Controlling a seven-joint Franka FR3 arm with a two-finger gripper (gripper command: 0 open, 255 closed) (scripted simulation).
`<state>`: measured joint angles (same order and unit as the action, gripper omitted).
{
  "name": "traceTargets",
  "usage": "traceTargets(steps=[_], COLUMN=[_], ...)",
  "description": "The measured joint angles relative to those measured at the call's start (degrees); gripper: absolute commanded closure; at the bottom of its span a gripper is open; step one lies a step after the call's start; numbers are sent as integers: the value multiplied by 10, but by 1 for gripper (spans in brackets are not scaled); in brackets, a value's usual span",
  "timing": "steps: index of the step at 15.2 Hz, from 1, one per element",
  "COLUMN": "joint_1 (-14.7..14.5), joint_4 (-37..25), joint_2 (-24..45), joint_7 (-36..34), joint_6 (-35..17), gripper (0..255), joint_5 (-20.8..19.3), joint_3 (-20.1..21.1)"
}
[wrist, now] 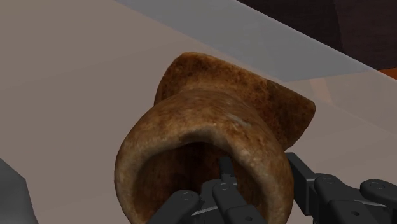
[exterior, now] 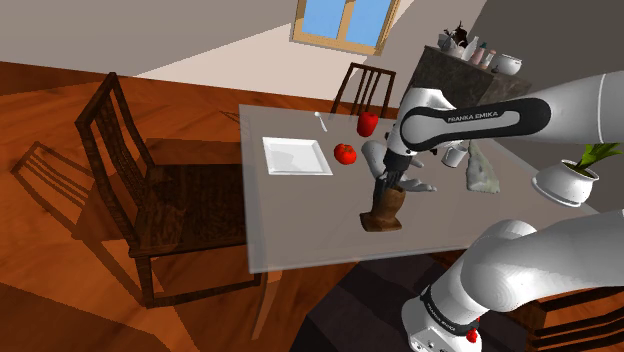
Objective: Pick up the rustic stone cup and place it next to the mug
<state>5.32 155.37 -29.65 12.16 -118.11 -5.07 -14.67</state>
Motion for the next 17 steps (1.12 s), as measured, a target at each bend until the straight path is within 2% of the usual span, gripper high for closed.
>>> traceTargets(steps=[17], joint_1=[-1], joint_4=[-93], joint_2=[-55], joint_7=[-9], joint_6=[148], gripper=[255], joint_5=[6], joint_3=[18])
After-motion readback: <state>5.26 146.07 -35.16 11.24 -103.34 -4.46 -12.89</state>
